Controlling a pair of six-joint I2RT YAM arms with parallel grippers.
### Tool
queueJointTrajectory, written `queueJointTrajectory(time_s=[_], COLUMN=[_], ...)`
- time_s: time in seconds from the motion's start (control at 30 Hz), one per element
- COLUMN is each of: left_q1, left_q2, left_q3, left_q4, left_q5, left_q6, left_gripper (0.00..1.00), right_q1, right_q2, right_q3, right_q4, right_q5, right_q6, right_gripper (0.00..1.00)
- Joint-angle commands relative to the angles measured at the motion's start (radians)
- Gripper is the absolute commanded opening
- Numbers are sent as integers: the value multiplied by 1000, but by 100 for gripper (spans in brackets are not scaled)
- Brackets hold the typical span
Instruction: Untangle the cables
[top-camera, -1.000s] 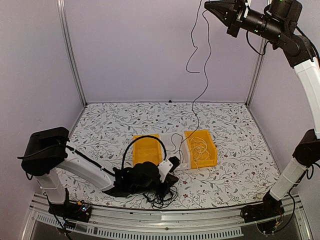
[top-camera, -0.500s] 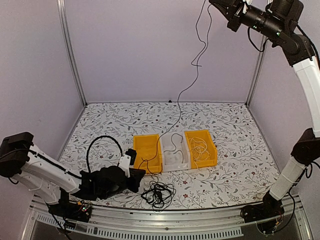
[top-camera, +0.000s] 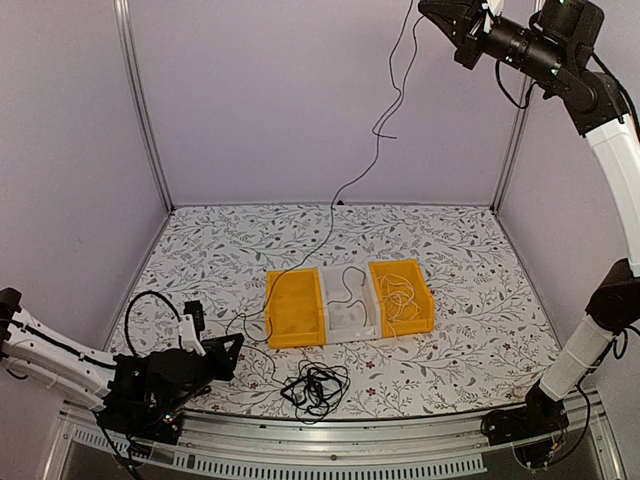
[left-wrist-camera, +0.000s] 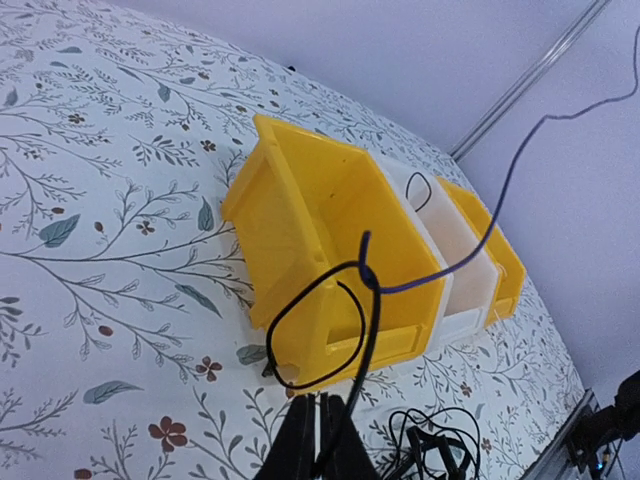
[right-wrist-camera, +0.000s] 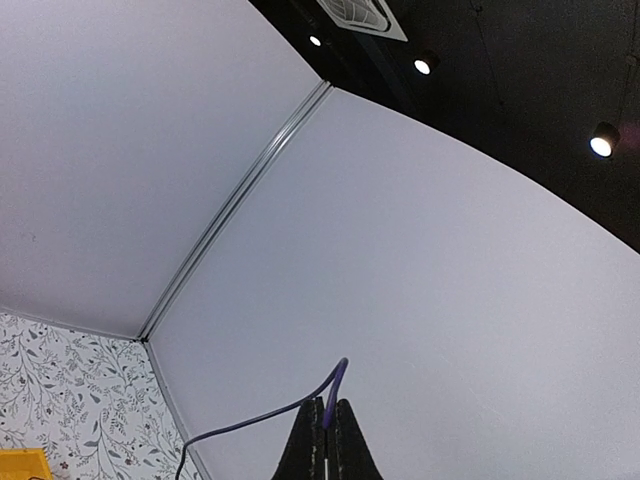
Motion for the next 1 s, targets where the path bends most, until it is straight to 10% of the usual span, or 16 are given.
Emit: queueJointTrajectory(time_s=[0.0, 0.33, 0.7, 0.87, 0.97], left_q1=[-55, -82, -78, -75, -80], left_q2=[-131, -374, -130, 43, 104], left_q3=[-55, -127, 262, 328, 360], left_q4=[-248, -492, -1123, -1725, -1814], left_q5=[-146, -233, -386, -326, -309], left_q6=[-263, -458, -663, -1483, -1591], left_gripper=[0, 0, 0, 0, 0], right_q1=[-10, -47, -95, -96, -99], right_q2=[-21, -44, -102, -107, -129], right_q3=[13, -9, -135, -77, -68], right_q4=[27, 30, -163, -123, -98], right_q5=[44, 71, -40, 25, 109], right_q6=[10, 3, -109, -103, -131], right_gripper=[0, 0, 0, 0, 0])
